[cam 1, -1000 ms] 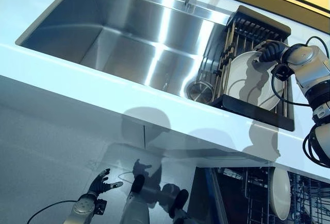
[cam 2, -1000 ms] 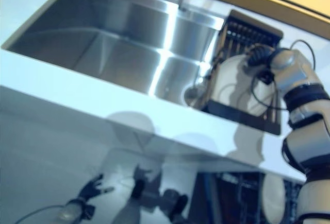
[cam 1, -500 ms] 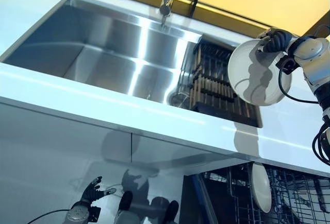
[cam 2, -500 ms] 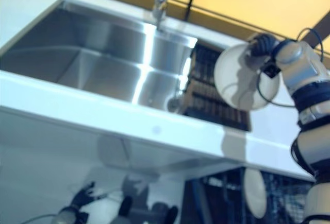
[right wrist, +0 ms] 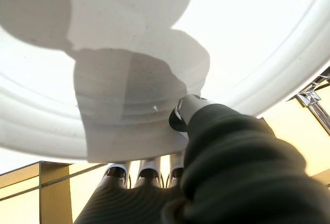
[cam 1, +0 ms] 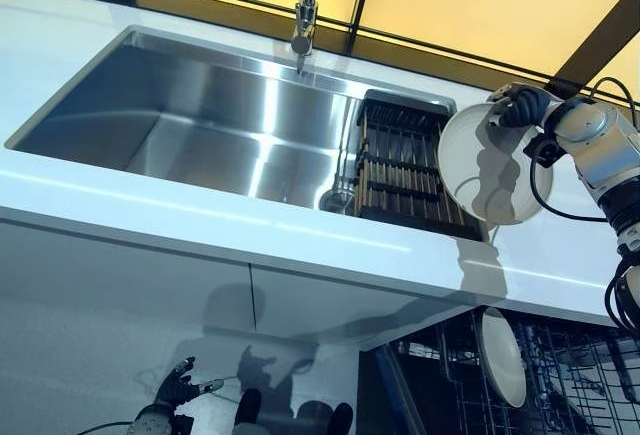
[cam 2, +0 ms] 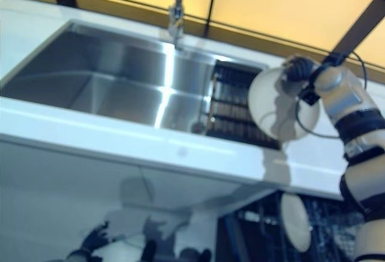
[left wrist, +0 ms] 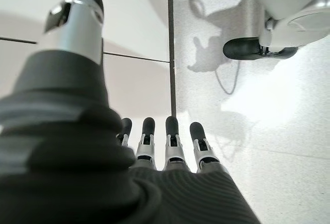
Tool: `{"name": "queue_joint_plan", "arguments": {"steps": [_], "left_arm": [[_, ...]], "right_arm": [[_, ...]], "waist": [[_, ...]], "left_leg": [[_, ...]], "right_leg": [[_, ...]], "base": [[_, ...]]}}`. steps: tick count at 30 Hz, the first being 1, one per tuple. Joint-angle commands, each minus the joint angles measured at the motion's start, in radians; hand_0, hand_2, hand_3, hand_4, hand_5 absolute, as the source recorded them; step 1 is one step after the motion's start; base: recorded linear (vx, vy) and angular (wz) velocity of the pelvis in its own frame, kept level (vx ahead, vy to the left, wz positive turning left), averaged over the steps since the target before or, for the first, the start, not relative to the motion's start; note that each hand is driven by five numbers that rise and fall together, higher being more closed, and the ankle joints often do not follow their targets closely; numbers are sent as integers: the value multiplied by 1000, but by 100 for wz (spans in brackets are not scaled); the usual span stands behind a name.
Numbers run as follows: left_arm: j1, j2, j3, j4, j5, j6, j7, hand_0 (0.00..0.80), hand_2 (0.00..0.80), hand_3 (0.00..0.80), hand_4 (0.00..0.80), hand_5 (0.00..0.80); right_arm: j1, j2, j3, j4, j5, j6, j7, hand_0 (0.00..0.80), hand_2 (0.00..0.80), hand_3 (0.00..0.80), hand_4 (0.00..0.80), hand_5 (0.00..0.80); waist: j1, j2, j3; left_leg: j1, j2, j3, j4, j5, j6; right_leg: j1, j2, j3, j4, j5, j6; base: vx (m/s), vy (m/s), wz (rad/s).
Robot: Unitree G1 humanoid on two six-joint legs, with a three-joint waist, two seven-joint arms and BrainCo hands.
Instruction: Take plates into dishwasher
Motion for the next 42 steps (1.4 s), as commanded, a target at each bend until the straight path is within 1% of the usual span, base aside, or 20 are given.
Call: {"name": "queue_joint_plan", "arguments": {"steps": [1, 2, 4, 5, 6, 10, 15, 18, 20, 22, 27, 31, 36, 37, 40, 42], "left_arm": [[-19, -4, -28, 14, 37, -23, 14, 0, 0, 0, 0, 0], [-20, -7, -30, 17, 36, -24, 14, 0, 0, 0, 0, 0], [-22, -10, -29, 21, 36, -25, 13, 0, 0, 0, 0, 0], [-26, -15, -30, 28, 33, -27, 12, 0, 0, 0, 0, 0], [-29, -20, -33, 32, 32, -27, 13, 0, 0, 0, 0, 0], [-34, -33, -37, 43, 29, -28, 17, 0, 0, 0, 0, 0], [-34, -38, -42, 57, 14, -38, 14, 0, 0, 0, 0, 0], [-34, -43, -41, 60, 2, -39, 19, 0, 0, 0, 0, 0], [-36, -47, -36, 68, -4, -45, 20, 0, 0, 0, 0, 0], [-35, -50, -30, 76, -4, -51, 21, 0, 0, 0, 0, 0], [-24, -48, -8, 64, -26, -62, 43, 0, 0, 0, 0, 0], [-12, -23, 39, 45, -55, -51, 81, 0, 0, 0, 0, 0], [-1, 2, 86, 35, -78, -34, 104, 0, 0, 0, 0, 0], [5, 12, 107, 32, -87, -32, 108, 0, 0, 0, 0, 0], [13, 29, 134, 29, -101, -27, 109, 0, 0, 0, 0, 0], [20, 43, 160, 29, -115, -28, 108, 0, 0, 0, 0, 0]], "right_arm": [[-66, -82, -3, 0, 97, 23, -30, 800, 800, 800, 800, 800], [-51, -76, -32, 12, 156, 67, -36, 800, 800, 800, 800, 800], [-27, -69, -67, 23, 208, 89, -41, 800, 800, 800, 800, 800], [0, -61, -111, 39, 233, 106, -37, 800, 800, 800, 800, 800], [17, -54, -136, 55, 255, 115, -39, 800, 800, 800, 800, 800], [56, -46, -197, 92, 264, 132, -26, 800, 800, 800, 800, 800], [88, -57, -258, 161, 313, 188, -29, 800, 800, 800, 800, 800], [103, -63, -297, 189, 383, 209, -42, 800, 800, 800, 800, 800], [121, -64, -343, 203, 422, 220, -45, 800, 800, 800, 800, 800], [145, -68, -373, 211, 413, 222, -41, 800, 800, 800, 800, 800], [205, -91, -408, 205, 391, 237, -29, 800, 800, 800, 800, 800], [238, -118, -429, 216, 341, 245, -17, 800, 800, 800, 800, 800], [245, -147, -425, 228, 291, 248, -7, 800, 800, 800, 800, 800], [246, -159, -420, 229, 279, 255, -14, 800, 800, 800, 800, 800], [246, -182, -414, 240, 224, 266, -19, 800, 800, 800, 800, 800], [234, -208, -391, 269, 151, 276, -12, 800, 800, 800, 800, 800]], "waist": [[4, 16, -12], [2, 19, -14], [-1, 22, -16], [-6, 27, -17], [-8, 31, -18], [-15, 39, -23], [-26, 55, -28], [-32, 62, -33], [-38, 67, -40], [-43, 70, -47], [-52, 77, -62], [-57, 92, -76], [-58, 106, -83], [-58, 110, -83], [-58, 112, -82], [-55, 111, -84]], "left_leg": [[-3, -15, -76, -107, 43, 50], [0, -15, -74, -108, 43, 50], [3, -15, -73, -108, 42, 51], [7, -16, -70, -107, 41, 51], [11, -16, -69, -107, 41, 52], [19, -17, -64, -105, 38, 53], [28, -17, -57, -106, 36, 53], [33, -17, -54, -108, 36, 53], [37, -16, -49, -110, 34, 52], [41, -17, -47, -111, 33, 52], [55, -18, -42, -110, 31, 54], [70, -21, -41, -111, 30, 55], [77, -25, -43, -110, 31, 54], [78, -27, -45, -111, 31, 54], [80, -26, -45, -112, 31, 53], [77, -27, -46, -111, 33, 52]], "right_leg": [[36, -38, -22, 87, -49, 82], [38, -39, -23, 86, -51, 81], [40, -39, -21, 87, -52, 79], [42, -40, -19, 88, -53, 78], [45, -41, -18, 89, -54, 77], [50, -43, -14, 90, -57, 75], [50, -46, -4, 94, -59, 73], [51, -46, 1, 93, -60, 73], [53, -46, 5, 93, -61, 72], [55, -47, 8, 93, -63, 72], [62, -49, 13, 96, -65, 71], [73, -52, 17, 101, -73, 70], [78, -56, 21, 105, -79, 68], [77, -56, 23, 106, -80, 67], [78, -57, 23, 108, -82, 68], [78, -57, 24, 108, -83, 69]], "base": [[0, 0, 0], [0, 0, 0], [0, 0, 0], [0, 0, 0], [0, 0, 0], [0, 0, 0], [-1, 13, -1], [-8, 20, -5], [0, 0, 0], [-5, 20, -4], [12, 17, -6], [25, 34, -4], [18, 43, 0], [0, 0, 0], [0, 0, 0], [0, 0, 0]]}}
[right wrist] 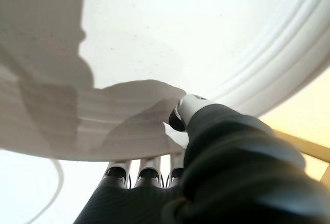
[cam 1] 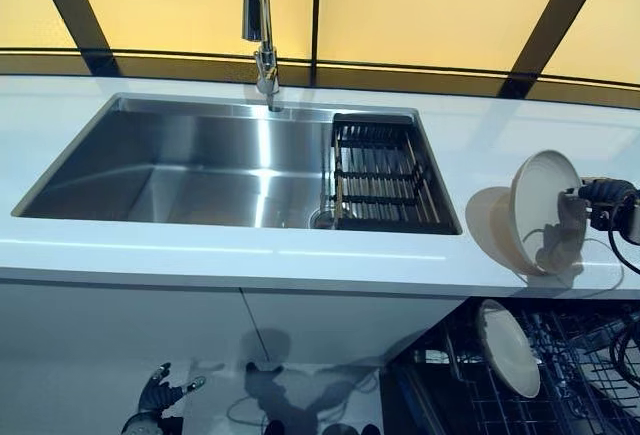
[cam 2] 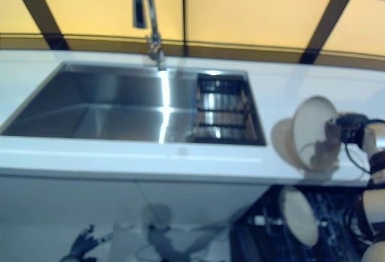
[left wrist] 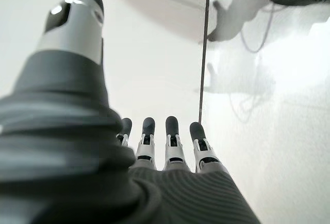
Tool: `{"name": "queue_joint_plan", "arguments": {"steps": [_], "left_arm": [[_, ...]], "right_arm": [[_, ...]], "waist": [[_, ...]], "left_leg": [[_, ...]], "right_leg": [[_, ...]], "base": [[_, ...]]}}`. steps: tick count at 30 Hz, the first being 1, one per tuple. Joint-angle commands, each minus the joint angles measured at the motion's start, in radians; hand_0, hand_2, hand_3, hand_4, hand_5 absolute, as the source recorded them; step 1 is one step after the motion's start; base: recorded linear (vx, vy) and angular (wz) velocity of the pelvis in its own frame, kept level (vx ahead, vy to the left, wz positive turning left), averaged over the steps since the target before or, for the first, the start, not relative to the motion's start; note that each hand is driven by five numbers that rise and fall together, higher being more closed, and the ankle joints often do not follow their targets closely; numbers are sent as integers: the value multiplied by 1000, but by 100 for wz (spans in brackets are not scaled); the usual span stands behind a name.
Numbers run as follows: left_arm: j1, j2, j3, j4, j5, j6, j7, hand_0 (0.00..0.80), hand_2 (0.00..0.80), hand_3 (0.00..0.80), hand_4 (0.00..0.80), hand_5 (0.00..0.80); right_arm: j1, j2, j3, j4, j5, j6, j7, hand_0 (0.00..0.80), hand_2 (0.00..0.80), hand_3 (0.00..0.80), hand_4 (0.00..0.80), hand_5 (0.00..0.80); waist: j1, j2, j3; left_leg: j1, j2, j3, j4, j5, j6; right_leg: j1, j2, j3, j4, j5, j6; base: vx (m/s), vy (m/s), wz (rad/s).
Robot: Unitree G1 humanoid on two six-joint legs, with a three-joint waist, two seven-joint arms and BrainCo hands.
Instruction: Take plates into dishwasher
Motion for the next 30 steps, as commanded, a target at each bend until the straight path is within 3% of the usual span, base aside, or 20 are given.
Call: {"name": "queue_joint_plan", "arguments": {"steps": [1, 10, 18, 24, 30], "left_arm": [[-2, 70, 6, -11, -50, -11, 17, 0, 0, 0, 0, 0], [15, 111, 41, -16, -58, -5, -16, 0, 0, 0, 0, 0], [40, 164, 67, -84, -41, -21, -42, 0, 0, 0, 0, 0], [42, 178, 44, -136, -31, -59, -70, 0, 0, 0, 0, 0], [39, 167, -2, -163, -35, -71, -72, 0, 0, 0, 0, 0]], "right_arm": [[-80, -129, 84, 3, -104, -12, -2, 800, 800, 800, 800, 800], [-159, -205, 238, 54, -341, -29, 157, 800, 800, 800, 800, 800], [-251, -261, 382, 80, -462, -73, 266, 800, 800, 800, 800, 800], [-323, -236, 454, 55, -456, -47, 233, 800, 800, 800, 800, 800], [-446, -174, 559, 17, -466, -78, 152, 800, 800, 800, 800, 800]], "waist": [[21, -18, -23], [30, -29, -16], [54, -69, 0], [72, -81, 25], [87, -85, 48]], "left_leg": [[-19, -20, -74, -42, 16, 34], [-22, -20, -79, -42, 23, 35], [-38, -13, -81, -37, 28, 33], [-61, -9, -88, -29, 32, 32], [-87, -9, -83, -24, 36, 28]], "right_leg": [[27, -44, -4, 109, -83, 61], [26, -45, -13, 118, -83, 62], [20, -33, -18, 113, -73, 64], [8, -19, -22, 108, -66, 58], [-3, -7, -29, 82, -50, 56]], "base": [[0, 0, 0], [4, -9, 0], [25, -78, 1], [2, -75, 4], [-7, -13, 2]]}}
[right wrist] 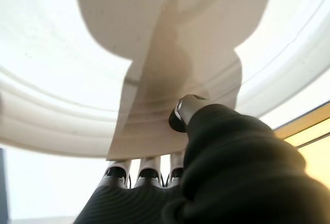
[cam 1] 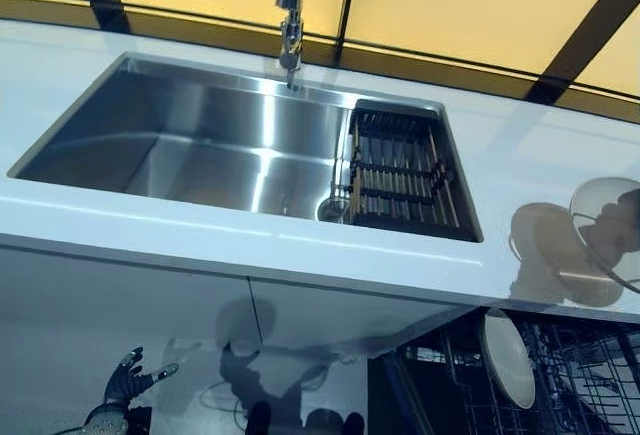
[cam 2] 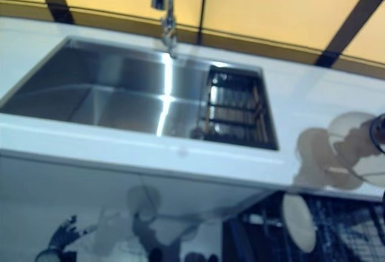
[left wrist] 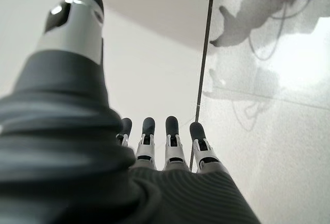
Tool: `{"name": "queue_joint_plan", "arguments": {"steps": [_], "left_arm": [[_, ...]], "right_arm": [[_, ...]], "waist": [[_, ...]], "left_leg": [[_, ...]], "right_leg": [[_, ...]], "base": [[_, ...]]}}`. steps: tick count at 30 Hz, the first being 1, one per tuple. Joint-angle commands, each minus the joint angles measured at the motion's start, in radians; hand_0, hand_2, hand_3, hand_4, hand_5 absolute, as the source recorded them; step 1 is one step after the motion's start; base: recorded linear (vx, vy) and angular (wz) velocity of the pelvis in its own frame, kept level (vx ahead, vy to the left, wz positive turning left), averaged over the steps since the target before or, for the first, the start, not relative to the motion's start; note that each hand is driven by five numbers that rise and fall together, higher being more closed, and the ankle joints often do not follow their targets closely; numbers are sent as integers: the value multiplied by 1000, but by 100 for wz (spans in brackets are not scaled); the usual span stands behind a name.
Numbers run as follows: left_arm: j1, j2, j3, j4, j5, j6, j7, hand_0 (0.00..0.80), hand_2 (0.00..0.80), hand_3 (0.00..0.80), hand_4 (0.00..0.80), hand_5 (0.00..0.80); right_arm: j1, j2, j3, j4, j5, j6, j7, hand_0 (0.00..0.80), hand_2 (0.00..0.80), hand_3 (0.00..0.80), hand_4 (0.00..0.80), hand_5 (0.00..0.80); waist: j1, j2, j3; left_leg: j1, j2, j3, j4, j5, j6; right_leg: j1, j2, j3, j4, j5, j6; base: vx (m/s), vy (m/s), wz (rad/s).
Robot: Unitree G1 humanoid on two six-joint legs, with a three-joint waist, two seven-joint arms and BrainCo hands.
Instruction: Take plates into dishwasher
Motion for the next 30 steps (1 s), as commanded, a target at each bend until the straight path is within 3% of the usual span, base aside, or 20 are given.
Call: {"name": "queue_joint_plan", "arguments": {"steps": [1, 6, 15, 30], "left_arm": [[1, 53, -36, -59, -13, -47, 5, 0, 0, 0, 0, 0], [3, 40, -52, -61, -15, -50, 8, 0, 0, 0, 0, 0], [-16, 16, -78, -53, -4, -52, 13, 0, 0, 0, 0, 0], [-33, 12, -85, -47, -27, -59, 17, 0, 0, 0, 0, 0]], "right_arm": [[-212, -39, 170, -55, -46, -54, -63, 800, 800, 800, 800, 800], [-266, 1, 225, -97, -9, -44, -65, 800, 800, 800, 800, 800], [-219, 63, 202, -90, -27, -66, -48, 800, 800, 800, 800, 800], [-164, 71, 163, -18, -43, -125, -27, 800, 800, 800, 800, 800]], "waist": [[30, 1, 9], [35, 8, 15], [45, 25, 25], [44, 58, 34]], "left_leg": [[-40, -4, -65, -39, 37, 30], [-51, -4, -65, -34, 40, 27], [-61, -9, -72, -26, 42, 26], [-67, -18, -78, -28, 47, 25]], "right_leg": [[29, -10, -9, 81, -48, 53], [22, -10, -15, 85, -51, 49], [20, -18, -29, 92, -58, 43], [7, -32, -35, 99, -63, 44]], "base": [[0, 0, 0], [0, 0, 0], [0, 0, 0], [-1, 2, 0]]}}
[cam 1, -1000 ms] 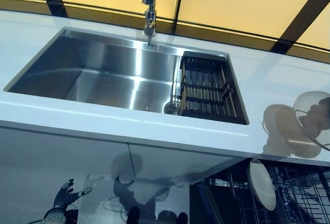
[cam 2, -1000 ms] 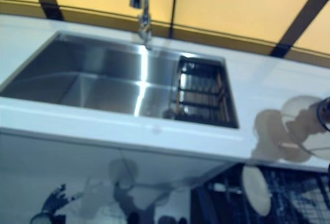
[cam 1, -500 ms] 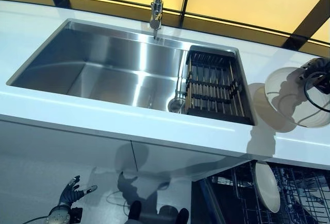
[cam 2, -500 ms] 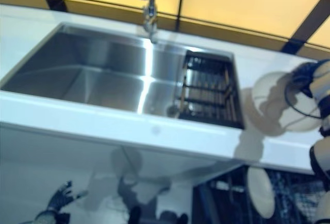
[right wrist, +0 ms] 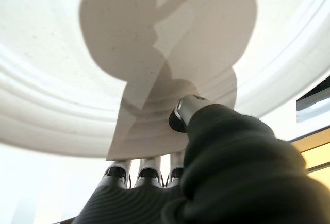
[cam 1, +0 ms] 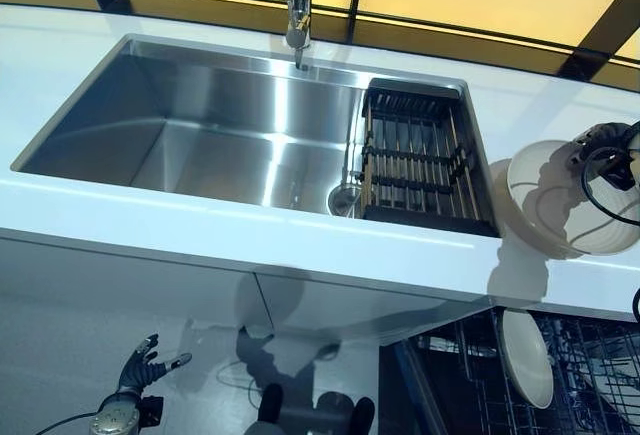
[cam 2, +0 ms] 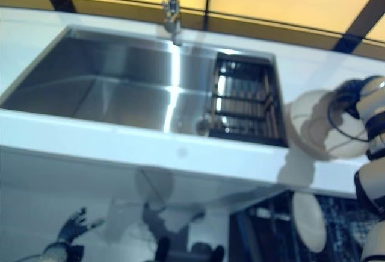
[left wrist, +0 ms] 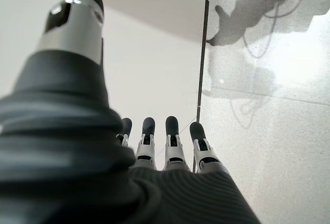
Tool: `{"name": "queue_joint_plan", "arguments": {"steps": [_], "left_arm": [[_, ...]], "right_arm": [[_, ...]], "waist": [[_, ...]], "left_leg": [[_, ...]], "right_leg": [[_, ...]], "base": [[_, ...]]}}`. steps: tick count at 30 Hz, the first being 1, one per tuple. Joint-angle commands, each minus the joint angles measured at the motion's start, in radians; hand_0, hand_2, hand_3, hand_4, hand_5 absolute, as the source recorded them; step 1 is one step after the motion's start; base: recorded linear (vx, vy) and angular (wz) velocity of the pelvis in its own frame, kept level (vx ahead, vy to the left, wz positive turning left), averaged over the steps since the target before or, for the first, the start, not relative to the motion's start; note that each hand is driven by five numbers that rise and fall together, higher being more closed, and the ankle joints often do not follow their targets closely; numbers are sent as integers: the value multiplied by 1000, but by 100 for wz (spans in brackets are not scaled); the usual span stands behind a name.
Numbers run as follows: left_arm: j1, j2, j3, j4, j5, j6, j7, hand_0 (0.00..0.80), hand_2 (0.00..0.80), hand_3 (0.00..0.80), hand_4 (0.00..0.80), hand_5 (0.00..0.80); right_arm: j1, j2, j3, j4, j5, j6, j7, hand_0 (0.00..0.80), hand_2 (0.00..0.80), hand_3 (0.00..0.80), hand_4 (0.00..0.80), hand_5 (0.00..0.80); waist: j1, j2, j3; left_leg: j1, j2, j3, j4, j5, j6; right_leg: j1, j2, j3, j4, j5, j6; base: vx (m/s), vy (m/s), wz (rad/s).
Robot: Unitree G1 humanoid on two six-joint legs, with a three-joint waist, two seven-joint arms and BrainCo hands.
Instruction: Take plates into dishwasher
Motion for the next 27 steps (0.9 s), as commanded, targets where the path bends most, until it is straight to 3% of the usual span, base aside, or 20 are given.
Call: {"name": "queue_joint_plan", "arguments": {"steps": [1, 27], "left_arm": [[-3, 19, -45, -33, -29, -51, 19, 0, 0, 0, 0, 0], [-14, 22, -27, -20, -68, -57, 18, 0, 0, 0, 0, 0]], "right_arm": [[-62, -65, 61, 12, -38, -37, -13, 800, 800, 800, 800, 800], [25, -68, -25, 55, -39, -68, -40, 800, 800, 800, 800, 800]], "waist": [[22, 8, -22], [16, 43, -13]], "left_leg": [[-63, -16, -81, -29, 49, 26], [-69, -19, -84, -38, 58, 24]], "right_leg": [[13, -27, -34, 99, -63, 43], [-4, -33, -42, 105, -67, 42]], "base": [[0, 0, 0], [-1, 0, 0]]}}
